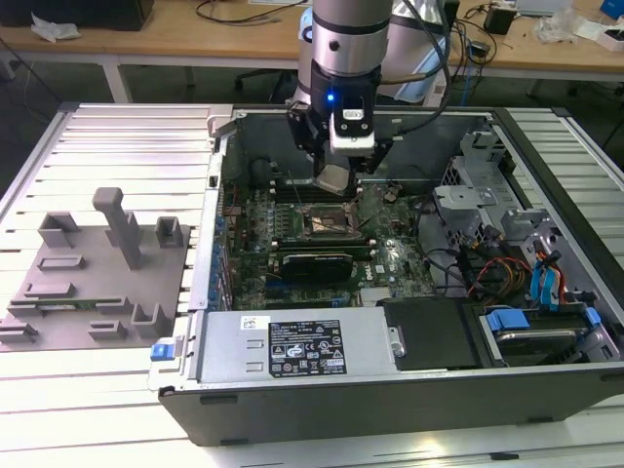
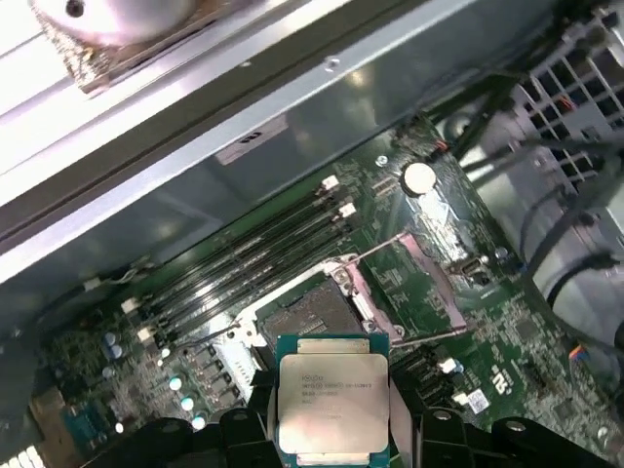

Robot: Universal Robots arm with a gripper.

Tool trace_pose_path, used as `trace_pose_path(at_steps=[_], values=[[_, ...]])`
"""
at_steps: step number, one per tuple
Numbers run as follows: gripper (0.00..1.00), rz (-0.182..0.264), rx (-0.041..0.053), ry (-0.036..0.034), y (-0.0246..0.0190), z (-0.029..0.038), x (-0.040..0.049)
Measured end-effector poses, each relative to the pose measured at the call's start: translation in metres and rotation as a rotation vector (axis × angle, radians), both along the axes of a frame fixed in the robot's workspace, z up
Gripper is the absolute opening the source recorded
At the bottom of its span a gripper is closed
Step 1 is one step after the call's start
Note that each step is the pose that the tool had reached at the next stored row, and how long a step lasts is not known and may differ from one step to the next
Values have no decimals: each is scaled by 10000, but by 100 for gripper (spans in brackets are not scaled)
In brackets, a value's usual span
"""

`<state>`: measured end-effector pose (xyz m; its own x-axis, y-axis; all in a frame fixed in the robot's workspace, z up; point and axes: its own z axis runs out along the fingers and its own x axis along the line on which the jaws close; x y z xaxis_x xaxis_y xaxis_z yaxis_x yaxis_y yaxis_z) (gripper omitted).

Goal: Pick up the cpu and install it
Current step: 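Place the cpu into insertion slot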

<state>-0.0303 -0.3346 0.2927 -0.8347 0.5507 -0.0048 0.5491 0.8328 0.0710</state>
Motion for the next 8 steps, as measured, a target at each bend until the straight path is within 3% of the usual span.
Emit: trace_pose_path(at_steps=[4, 8], values=[[54, -1418, -1, 0, 0, -13, 0], [54, -2257, -1, 0, 0, -21, 0]])
